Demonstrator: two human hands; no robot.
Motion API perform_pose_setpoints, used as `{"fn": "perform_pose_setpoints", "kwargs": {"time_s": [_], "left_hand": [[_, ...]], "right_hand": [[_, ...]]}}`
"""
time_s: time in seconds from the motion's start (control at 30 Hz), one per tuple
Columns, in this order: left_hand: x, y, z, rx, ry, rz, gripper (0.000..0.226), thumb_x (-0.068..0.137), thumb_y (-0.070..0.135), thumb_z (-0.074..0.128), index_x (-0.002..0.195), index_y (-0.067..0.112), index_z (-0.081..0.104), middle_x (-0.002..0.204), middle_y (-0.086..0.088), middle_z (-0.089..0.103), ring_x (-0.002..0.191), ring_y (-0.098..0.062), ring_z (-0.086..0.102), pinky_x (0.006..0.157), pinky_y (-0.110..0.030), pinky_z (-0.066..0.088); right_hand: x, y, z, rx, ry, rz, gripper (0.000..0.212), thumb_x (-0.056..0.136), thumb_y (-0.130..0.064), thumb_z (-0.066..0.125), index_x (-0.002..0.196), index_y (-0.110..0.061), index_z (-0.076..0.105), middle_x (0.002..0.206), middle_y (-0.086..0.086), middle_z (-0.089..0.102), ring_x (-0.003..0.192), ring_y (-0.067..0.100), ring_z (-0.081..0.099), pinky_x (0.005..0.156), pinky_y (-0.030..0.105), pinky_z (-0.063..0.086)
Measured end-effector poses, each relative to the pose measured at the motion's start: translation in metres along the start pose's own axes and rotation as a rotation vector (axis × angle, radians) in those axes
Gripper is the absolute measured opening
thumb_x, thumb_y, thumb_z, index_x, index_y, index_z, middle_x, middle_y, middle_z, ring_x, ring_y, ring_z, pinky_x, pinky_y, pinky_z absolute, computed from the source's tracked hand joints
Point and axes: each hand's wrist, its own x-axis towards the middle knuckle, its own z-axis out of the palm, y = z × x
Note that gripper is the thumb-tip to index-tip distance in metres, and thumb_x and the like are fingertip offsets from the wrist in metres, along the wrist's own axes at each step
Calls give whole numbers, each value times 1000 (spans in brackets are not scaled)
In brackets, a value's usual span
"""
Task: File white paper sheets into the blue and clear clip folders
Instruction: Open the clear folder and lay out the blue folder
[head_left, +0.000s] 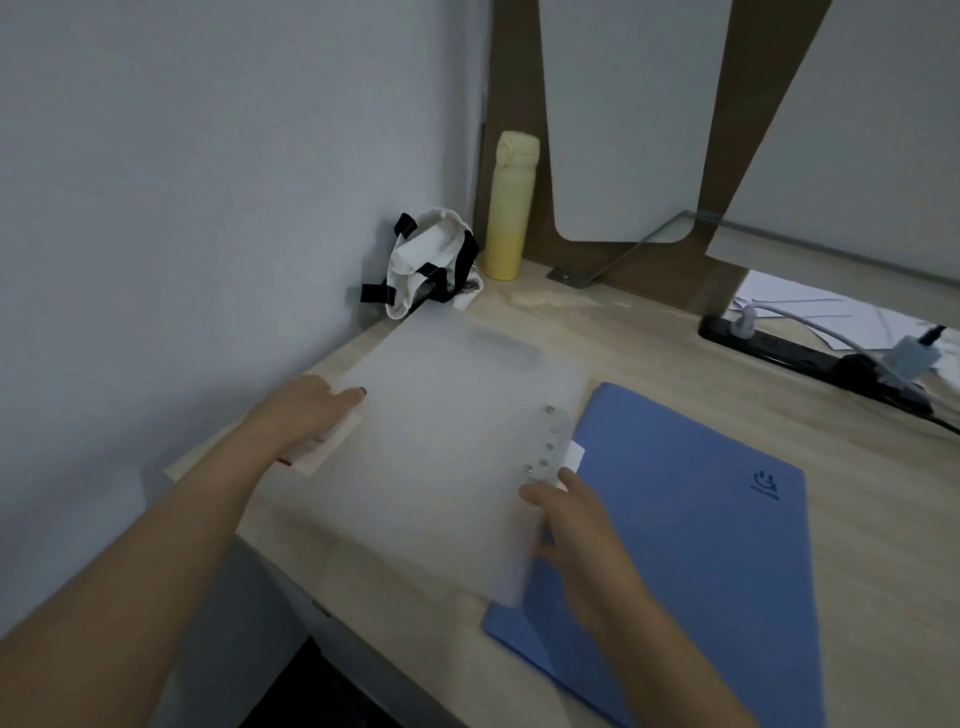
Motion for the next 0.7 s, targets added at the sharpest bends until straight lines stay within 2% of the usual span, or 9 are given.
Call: {"fn": "perform_pose_setpoints", "kwargs": {"time_s": [0.03, 0.1, 0.17, 0.23, 0.3, 0.37, 0.47, 0.6, 0.7], "left_hand": [[-7, 4, -2, -58, -35, -3, 48, 92, 48, 45, 100, 2, 54, 92, -19, 59, 62, -23, 51, 59, -27, 38], [-23, 12, -3, -158, -92, -16, 42, 91, 50, 44, 80, 10, 48, 71, -6, 48, 56, -18, 44, 54, -25, 33], [-43, 20, 4, -208, -107, 4, 40, 91, 51, 45, 68, 19, 39, 68, 1, 44, 57, -13, 44, 54, -23, 35], [-65, 27, 17, -287, -89, 41, 35, 90, 50, 47, 70, 23, 39, 72, 2, 49, 61, -12, 50, 56, -23, 39], [-85, 35, 35, -365, -96, 60, 35, 88, 53, 47, 91, 18, 50, 77, 0, 56, 66, -14, 55, 59, -26, 43], [-102, 45, 57, -376, -107, 90, 46, 88, 55, 45, 113, 16, 51, 81, 1, 59, 70, -14, 58, 61, -27, 41], [-124, 71, 96, -376, -141, 178, 30, 89, 54, 44, 86, 24, 49, 79, -1, 60, 65, -11, 58, 54, -22, 39], [-150, 116, 158, -388, -258, 265, 29, 91, 50, 45, 91, 21, 51, 69, 0, 56, 55, -10, 56, 45, -15, 40], [-172, 143, 201, -391, -353, 292, 23, 92, 47, 43, 79, 29, 40, 70, -1, 53, 59, -11, 54, 51, -19, 40]], "right_hand": [[-2, -2, -3, 1, 21, -30, 27, 91, -4, 44, 109, -23, 50, 98, -3, 61, 84, 12, 58, 68, 23, 48], [-8, -7, -13, 14, 68, -91, 34, 92, -6, 46, 113, -33, 39, 96, -13, 55, 83, 7, 55, 68, 21, 46], [-16, -9, -27, -3, 101, -112, 48, 92, -11, 47, 135, -29, 35, 126, -6, 53, 108, 17, 55, 86, 30, 46], [-25, -5, -48, -28, 123, -122, 60, 92, -15, 47, 146, -27, 25, 145, -1, 39, 127, 19, 43, 97, 33, 39], [-35, 2, -72, -57, 154, -142, 61, 91, -17, 48, 146, -31, 26, 148, 0, 37, 132, 20, 39, 105, 39, 37], [-48, 10, -100, -75, 210, -140, 61, 90, -18, 50, 144, -35, 27, 147, 0, 39, 131, 21, 43, 107, 46, 37], [-70, 21, -147, -76, 334, -143, 59, 89, -15, 54, 141, -35, 35, 140, 4, 46, 125, 24, 48, 102, 43, 39], [-107, 39, -211, -68, 472, -120, 53, 89, -13, 54, 137, -32, 43, 132, 8, 52, 113, 25, 53, 88, 34, 38], [-131, 52, -251, -53, 570, -84, 51, 89, -16, 55, 136, -32, 43, 139, 9, 47, 123, 26, 48, 99, 39, 38]]}}
